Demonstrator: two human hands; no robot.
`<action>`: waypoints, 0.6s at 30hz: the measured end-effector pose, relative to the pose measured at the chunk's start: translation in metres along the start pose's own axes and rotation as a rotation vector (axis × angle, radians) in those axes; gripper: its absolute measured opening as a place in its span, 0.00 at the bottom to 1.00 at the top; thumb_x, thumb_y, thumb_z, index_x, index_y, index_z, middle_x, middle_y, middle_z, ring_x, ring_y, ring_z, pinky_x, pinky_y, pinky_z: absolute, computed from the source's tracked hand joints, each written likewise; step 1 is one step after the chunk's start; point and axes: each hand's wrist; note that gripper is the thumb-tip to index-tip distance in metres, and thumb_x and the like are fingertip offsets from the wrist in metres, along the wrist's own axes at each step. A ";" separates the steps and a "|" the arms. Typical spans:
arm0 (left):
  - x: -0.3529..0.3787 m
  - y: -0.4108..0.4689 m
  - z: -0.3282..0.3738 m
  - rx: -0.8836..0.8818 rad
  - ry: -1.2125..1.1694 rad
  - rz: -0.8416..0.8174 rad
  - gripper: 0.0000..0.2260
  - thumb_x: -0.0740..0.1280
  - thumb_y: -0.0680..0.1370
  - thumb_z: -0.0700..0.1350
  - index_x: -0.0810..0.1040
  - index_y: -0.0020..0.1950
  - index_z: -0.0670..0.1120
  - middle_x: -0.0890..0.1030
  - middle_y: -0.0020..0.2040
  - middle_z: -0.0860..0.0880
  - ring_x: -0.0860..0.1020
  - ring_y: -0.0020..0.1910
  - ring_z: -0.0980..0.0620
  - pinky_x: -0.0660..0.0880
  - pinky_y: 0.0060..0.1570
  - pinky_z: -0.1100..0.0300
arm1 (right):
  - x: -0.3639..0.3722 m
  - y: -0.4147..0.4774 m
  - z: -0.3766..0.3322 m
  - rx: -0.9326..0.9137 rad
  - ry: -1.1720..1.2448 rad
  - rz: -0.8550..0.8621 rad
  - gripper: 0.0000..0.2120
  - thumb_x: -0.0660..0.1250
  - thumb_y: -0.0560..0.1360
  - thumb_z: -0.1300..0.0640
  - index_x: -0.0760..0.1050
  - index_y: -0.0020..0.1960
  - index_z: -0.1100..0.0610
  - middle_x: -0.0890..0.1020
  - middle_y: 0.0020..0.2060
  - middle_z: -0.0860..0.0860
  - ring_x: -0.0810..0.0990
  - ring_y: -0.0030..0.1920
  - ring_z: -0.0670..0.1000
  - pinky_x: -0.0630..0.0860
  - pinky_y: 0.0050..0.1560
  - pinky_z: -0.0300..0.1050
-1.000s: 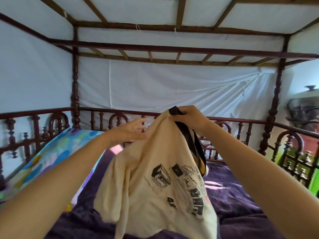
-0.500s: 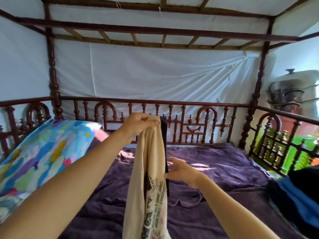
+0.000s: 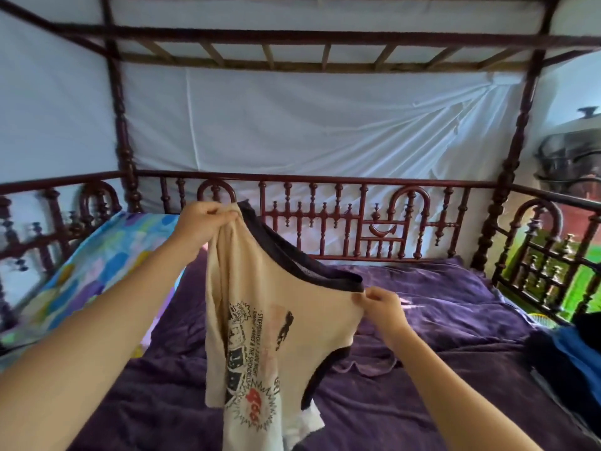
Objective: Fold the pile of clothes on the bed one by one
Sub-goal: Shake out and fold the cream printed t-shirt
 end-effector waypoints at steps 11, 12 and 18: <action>0.060 -0.055 0.019 0.120 0.232 -0.674 0.32 0.73 0.69 0.55 0.68 0.70 0.51 0.73 0.64 0.52 0.71 0.62 0.54 0.69 0.62 0.57 | 0.043 -0.011 -0.110 -0.310 -0.168 -0.358 0.10 0.69 0.73 0.62 0.78 0.34 0.54 0.77 0.31 0.46 0.74 0.33 0.42 0.69 0.37 0.32; 0.066 -0.055 0.020 0.154 0.234 -0.632 0.23 0.73 0.71 0.50 0.74 0.64 0.49 0.77 0.58 0.51 0.75 0.56 0.53 0.72 0.56 0.59 | 0.045 -0.010 -0.110 -0.300 -0.131 -0.341 0.10 0.69 0.73 0.61 0.78 0.34 0.54 0.77 0.31 0.46 0.74 0.33 0.43 0.69 0.37 0.32; 0.079 -0.060 0.018 0.208 0.195 -0.514 0.04 0.71 0.73 0.43 0.79 0.38 0.49 0.77 0.34 0.53 0.75 0.35 0.59 0.68 0.35 0.70 | 0.029 -0.011 -0.088 -0.222 -0.001 -0.309 0.05 0.71 0.72 0.60 0.79 0.39 0.52 0.79 0.37 0.47 0.77 0.40 0.45 0.74 0.43 0.36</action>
Point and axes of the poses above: each hand's wrist, its own y-axis towards the middle knuckle, its own x-axis out of the palm, z = x × y
